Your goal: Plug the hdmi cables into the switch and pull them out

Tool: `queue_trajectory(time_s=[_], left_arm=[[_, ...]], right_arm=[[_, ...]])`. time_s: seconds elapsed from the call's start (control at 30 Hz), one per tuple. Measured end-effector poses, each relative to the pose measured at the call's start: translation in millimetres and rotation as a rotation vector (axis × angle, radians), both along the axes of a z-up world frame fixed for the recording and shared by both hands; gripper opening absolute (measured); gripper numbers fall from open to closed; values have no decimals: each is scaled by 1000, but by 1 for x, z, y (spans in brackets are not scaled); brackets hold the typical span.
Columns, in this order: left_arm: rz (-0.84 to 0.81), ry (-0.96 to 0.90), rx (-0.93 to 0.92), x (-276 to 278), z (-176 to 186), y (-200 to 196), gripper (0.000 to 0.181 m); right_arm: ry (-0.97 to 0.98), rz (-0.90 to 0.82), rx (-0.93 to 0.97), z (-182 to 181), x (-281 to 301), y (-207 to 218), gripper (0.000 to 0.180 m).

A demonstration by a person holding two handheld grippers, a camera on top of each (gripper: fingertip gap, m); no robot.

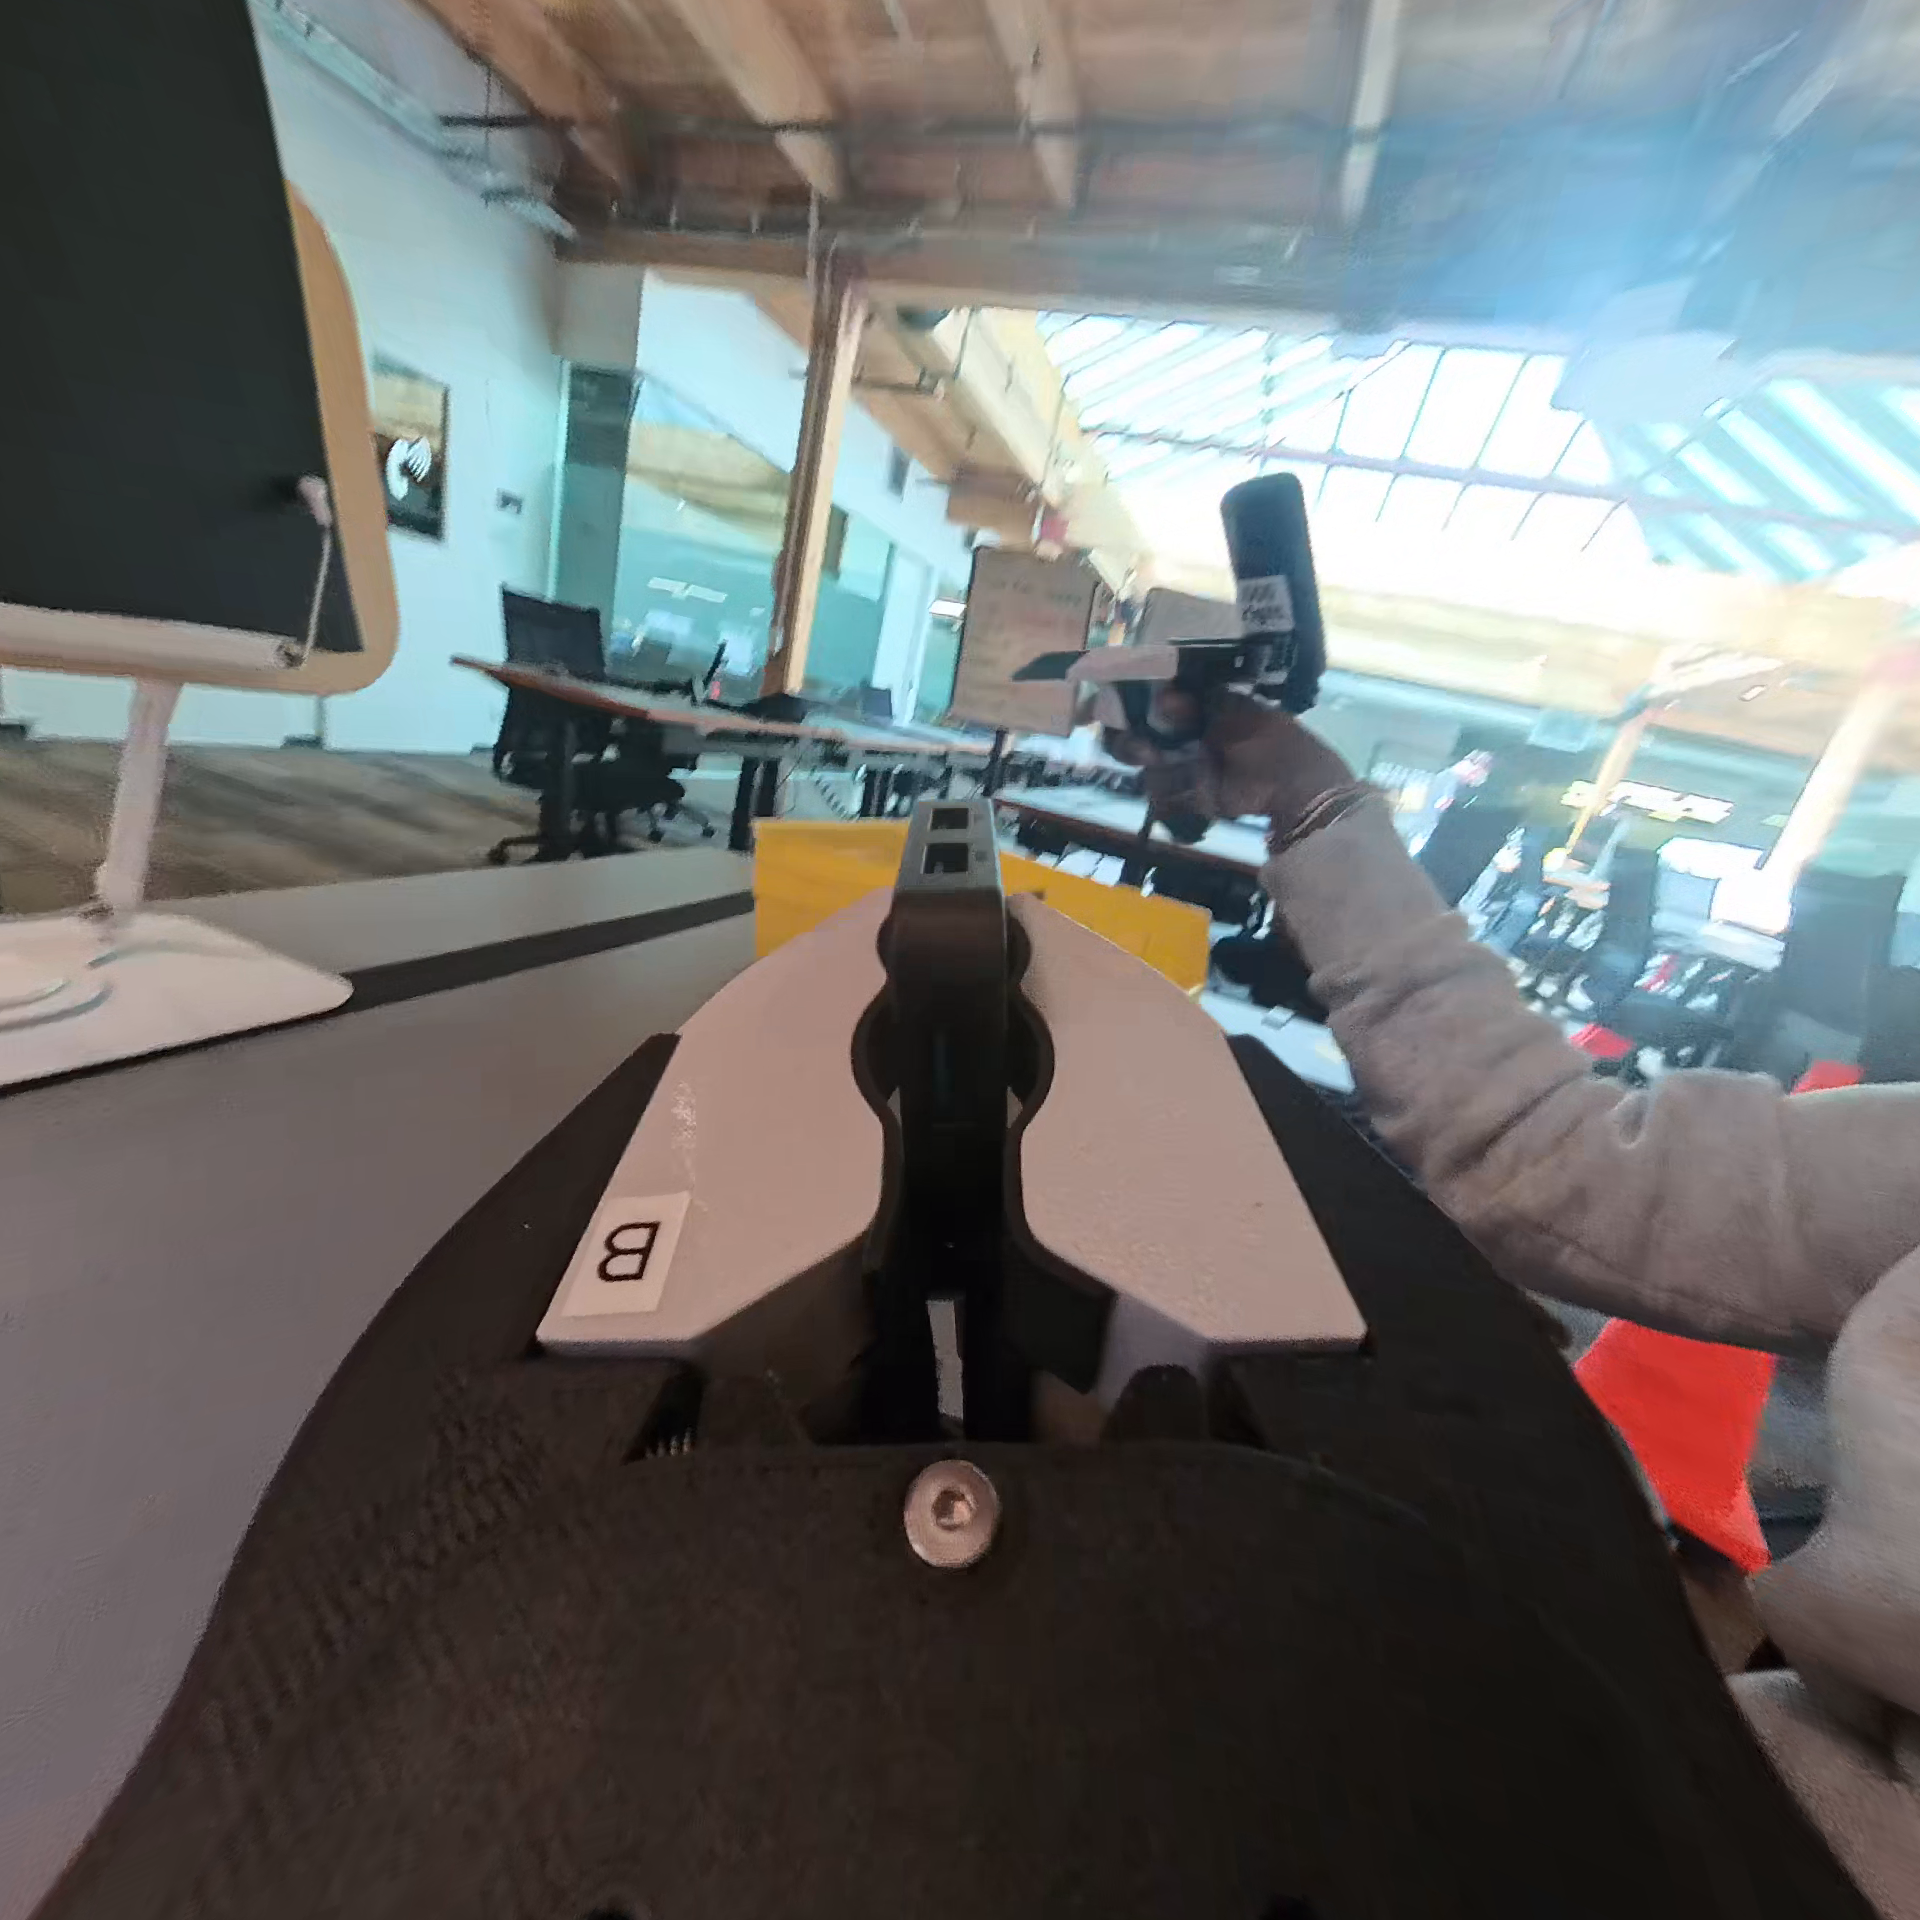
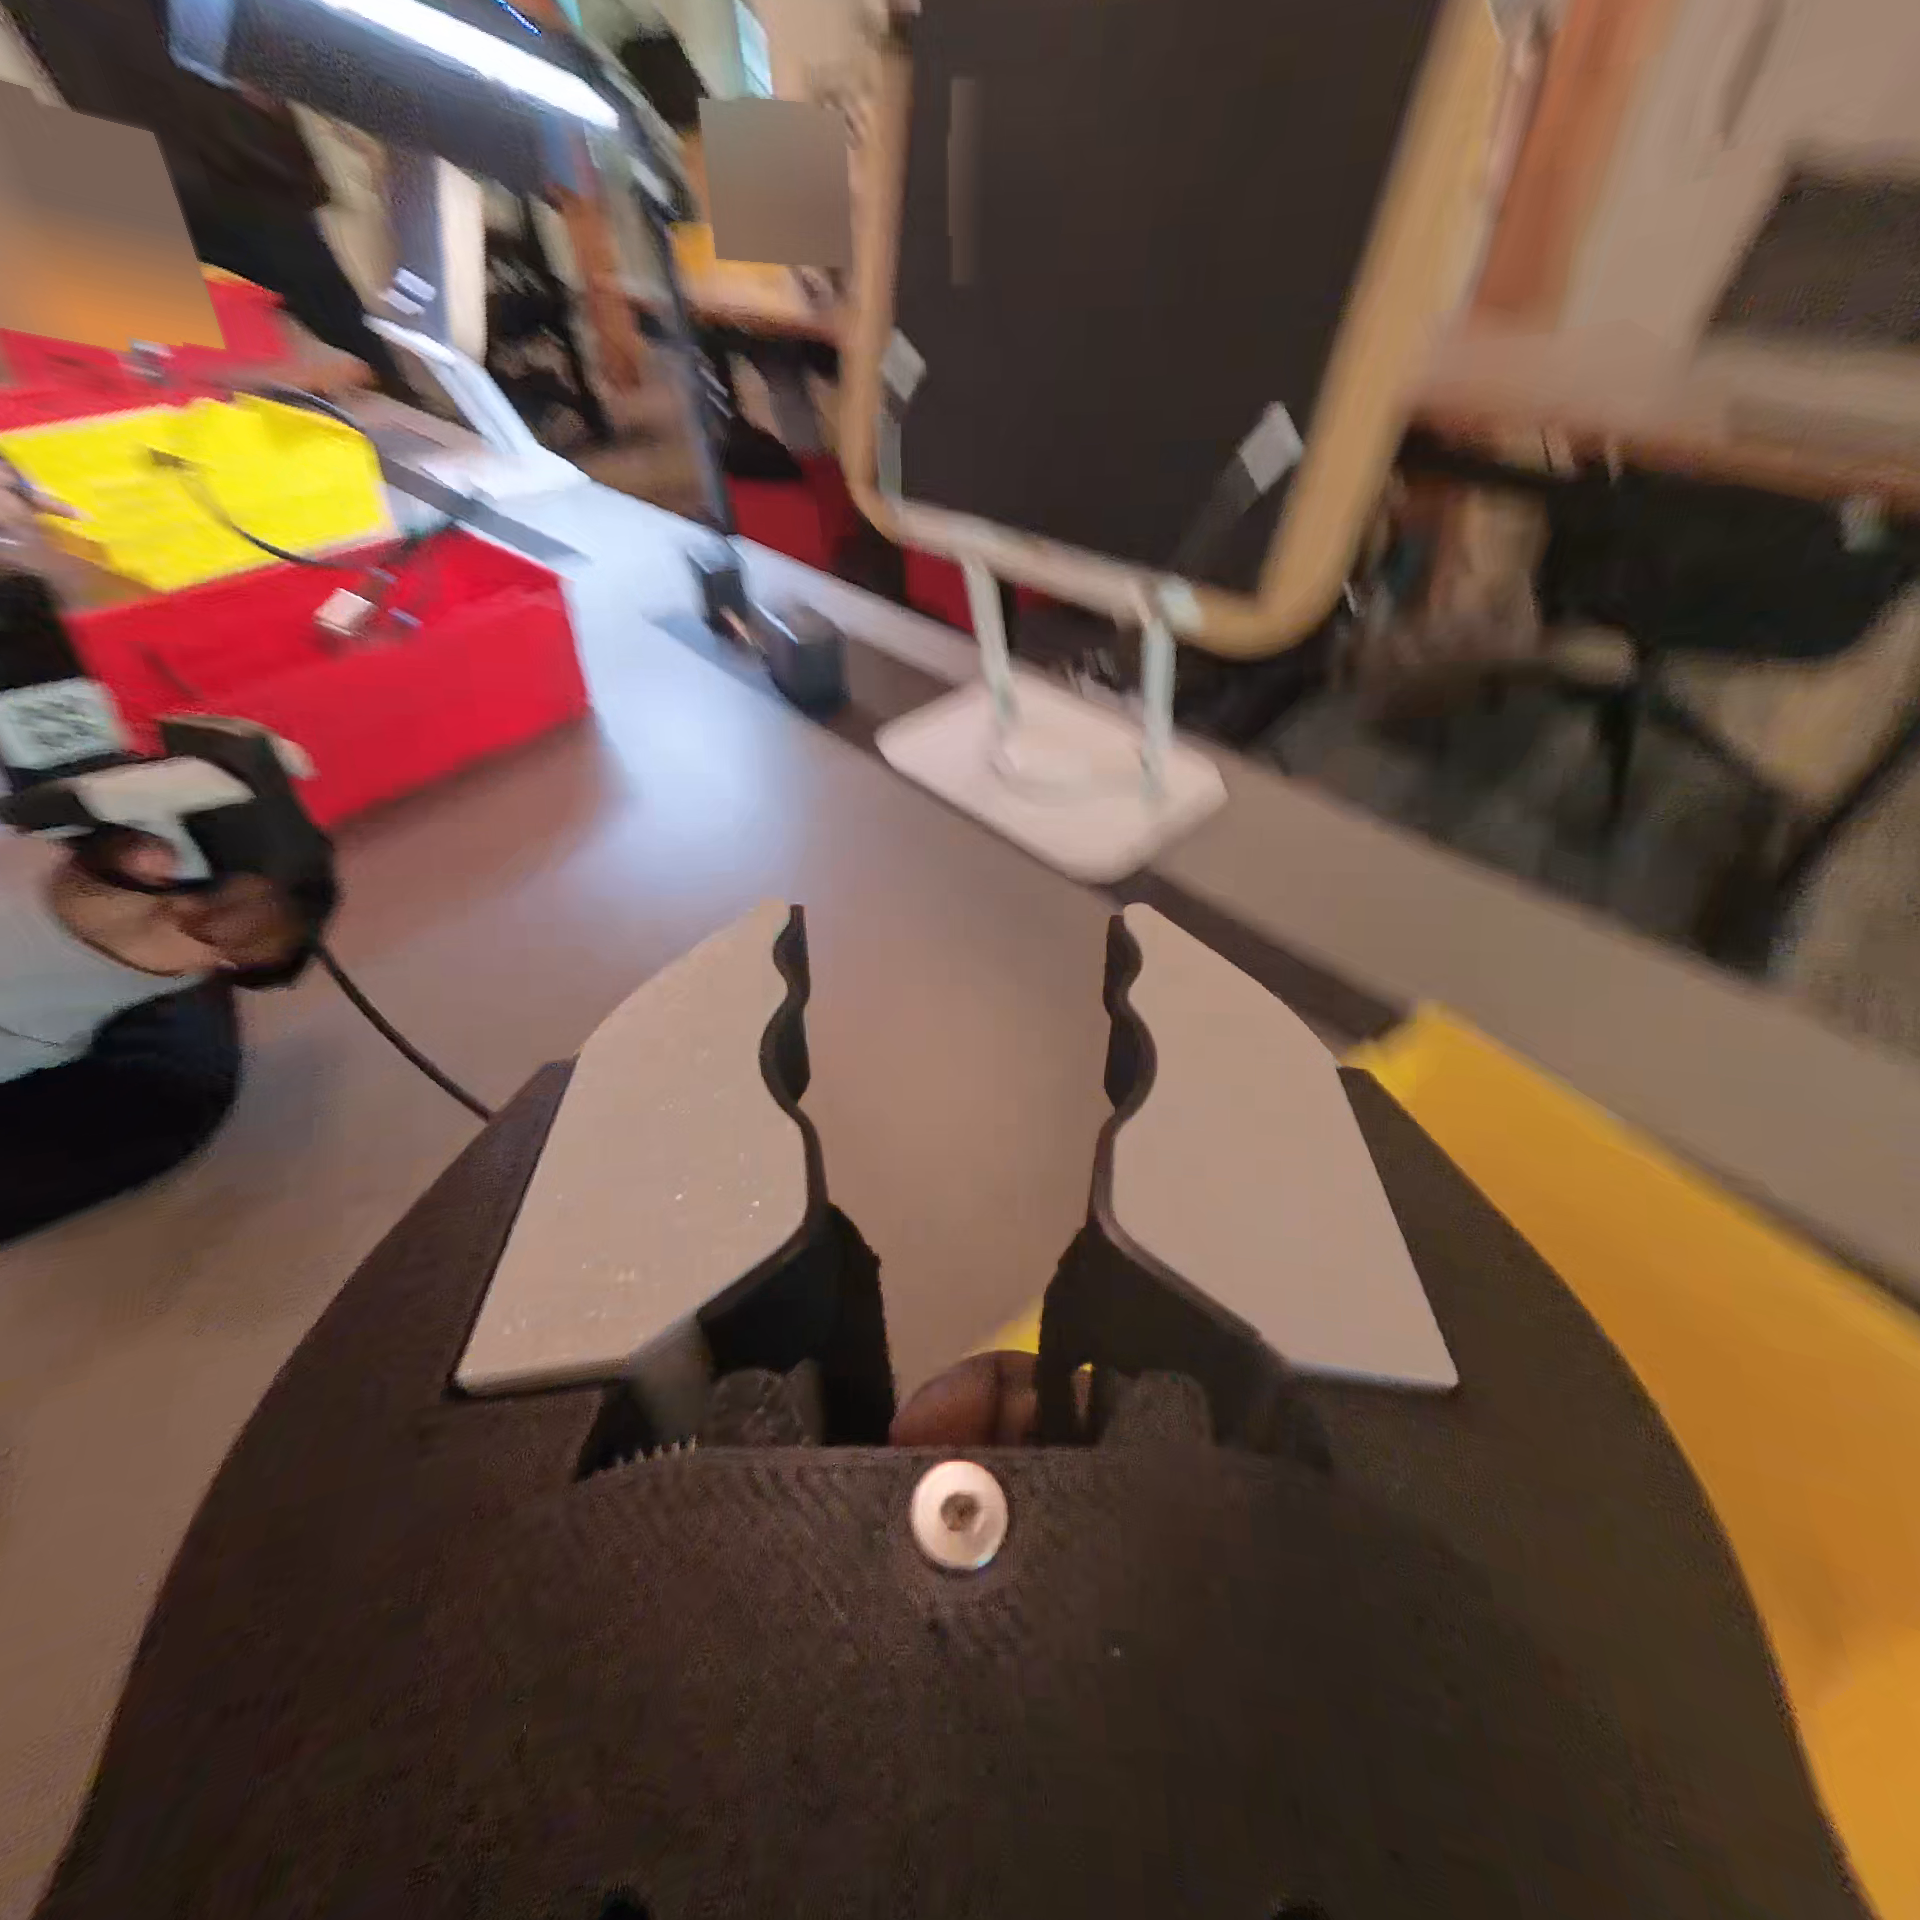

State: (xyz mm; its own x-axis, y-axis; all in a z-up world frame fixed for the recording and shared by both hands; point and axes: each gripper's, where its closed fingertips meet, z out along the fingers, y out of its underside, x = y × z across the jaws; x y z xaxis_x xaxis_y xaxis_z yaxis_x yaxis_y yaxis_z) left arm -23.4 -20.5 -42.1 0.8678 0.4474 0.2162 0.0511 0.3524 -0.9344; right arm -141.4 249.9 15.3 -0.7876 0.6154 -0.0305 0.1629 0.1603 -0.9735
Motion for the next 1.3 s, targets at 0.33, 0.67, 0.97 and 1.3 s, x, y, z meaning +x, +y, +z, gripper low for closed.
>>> queue_trajectory(time_s=[0.33, 0.67, 0.97, 1.3], left_arm=[[-213, 166, 235, 36, 35, -10, 13], [-226, 173, 178, 40, 30, 2, 12], [-92, 163, 246, 26, 37, -12, 43], [-41, 113, 172, 13, 22, -6, 43]], right_arm=[[-35, 821, 155, -33, 140, -238, 43], [-188, 954, -31, -61, 163, -282, 21], [196, 612, 103, -4, 93, -214, 14], [667, -193, 206, 43, -41, 28, 13]])
